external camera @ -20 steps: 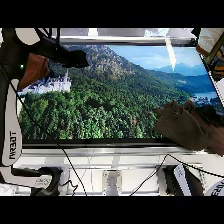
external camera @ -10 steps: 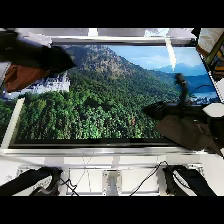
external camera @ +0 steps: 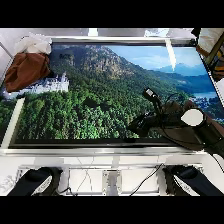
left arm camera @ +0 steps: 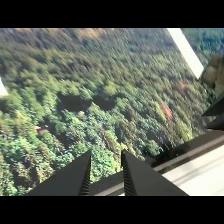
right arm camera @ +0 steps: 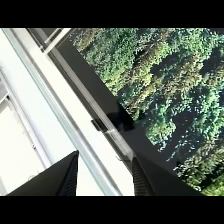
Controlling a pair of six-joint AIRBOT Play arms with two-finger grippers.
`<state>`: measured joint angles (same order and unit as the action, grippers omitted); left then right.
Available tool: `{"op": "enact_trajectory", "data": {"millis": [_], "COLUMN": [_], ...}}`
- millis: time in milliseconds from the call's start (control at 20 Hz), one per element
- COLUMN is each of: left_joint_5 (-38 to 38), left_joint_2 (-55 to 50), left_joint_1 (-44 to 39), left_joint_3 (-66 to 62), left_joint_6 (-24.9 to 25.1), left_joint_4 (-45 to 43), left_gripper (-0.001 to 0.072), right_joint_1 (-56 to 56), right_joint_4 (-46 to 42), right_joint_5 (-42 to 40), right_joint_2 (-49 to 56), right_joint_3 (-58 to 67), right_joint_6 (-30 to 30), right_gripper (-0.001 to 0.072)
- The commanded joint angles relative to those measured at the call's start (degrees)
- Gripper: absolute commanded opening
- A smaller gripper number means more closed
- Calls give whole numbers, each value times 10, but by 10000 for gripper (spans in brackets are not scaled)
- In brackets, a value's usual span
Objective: Fold the shirts.
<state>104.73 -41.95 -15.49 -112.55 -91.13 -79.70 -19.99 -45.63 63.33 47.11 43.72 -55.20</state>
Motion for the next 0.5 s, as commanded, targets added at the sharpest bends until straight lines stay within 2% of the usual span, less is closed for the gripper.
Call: {"op": "enact_trajectory", "data": {"millis": [0, 450], "left_joint_5": [9, 0], "left_joint_2": [51, 57], "left_joint_1": [0, 0], "left_joint_3": [0, 0], "left_joint_6": [-4, -3], "left_joint_4": [-14, 3], "left_gripper": [210, 210], "right_joint_1": [-12, -12], "right_joint_4": [-7, -7], "right_joint_5": [-38, -58], "right_joint_2": [0, 0], "right_joint_3": [0, 0], "right_joint_6": [-7, -7], "right_gripper": [379, 379]}}
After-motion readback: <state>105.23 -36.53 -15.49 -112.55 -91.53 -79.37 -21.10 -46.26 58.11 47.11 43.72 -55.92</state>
